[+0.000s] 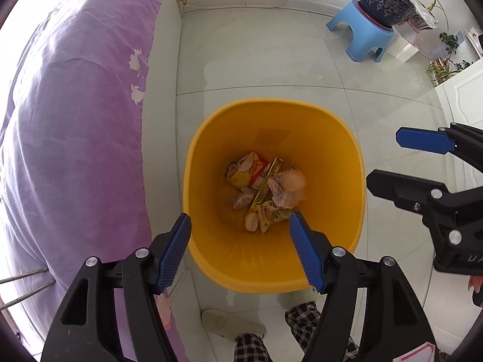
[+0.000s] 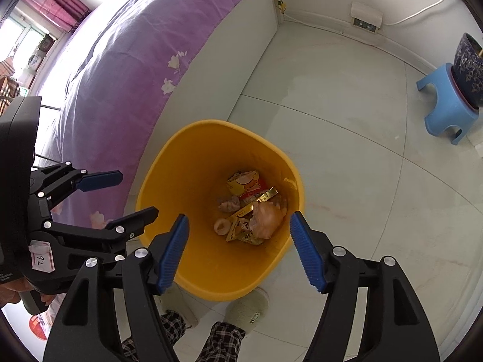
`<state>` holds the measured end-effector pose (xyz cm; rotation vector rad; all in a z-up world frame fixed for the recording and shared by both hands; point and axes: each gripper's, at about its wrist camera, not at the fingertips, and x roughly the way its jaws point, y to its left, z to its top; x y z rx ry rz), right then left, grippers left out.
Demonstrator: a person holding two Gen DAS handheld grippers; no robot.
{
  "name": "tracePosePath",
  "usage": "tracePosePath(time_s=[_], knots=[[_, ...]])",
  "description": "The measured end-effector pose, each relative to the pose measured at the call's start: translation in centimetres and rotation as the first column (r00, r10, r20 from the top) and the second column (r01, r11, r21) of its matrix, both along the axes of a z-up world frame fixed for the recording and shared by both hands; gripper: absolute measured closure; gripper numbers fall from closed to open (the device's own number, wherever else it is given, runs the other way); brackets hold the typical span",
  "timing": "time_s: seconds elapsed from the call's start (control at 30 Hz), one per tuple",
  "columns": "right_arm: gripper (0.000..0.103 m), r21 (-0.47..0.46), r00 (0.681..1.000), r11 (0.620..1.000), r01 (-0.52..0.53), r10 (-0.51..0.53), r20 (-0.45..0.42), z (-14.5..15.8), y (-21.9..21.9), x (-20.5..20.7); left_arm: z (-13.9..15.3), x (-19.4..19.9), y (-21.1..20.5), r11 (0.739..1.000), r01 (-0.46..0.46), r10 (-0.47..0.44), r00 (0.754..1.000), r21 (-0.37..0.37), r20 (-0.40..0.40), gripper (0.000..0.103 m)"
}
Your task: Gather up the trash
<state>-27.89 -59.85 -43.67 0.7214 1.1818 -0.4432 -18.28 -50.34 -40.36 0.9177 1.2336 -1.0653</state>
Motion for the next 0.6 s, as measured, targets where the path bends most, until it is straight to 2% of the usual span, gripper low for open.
tracePosePath(time_s=[0.33, 0.6], knots=[[0.033, -0.006, 1.000, 1.000, 0.015, -0.015, 0.007, 0.9, -0.1, -0.2, 0.7, 0.0, 0.0, 1.000, -0.012, 0.012, 1.000, -0.009, 0.006, 0.036], [0.033, -0.047, 0.998, 0.997, 0.061, -0.061, 0.006, 3.5, 0.3, -1.0, 2.8, 0.2, 0.6, 0.999, -0.034, 0.035, 0.999, -0.022, 0.015, 0.034]])
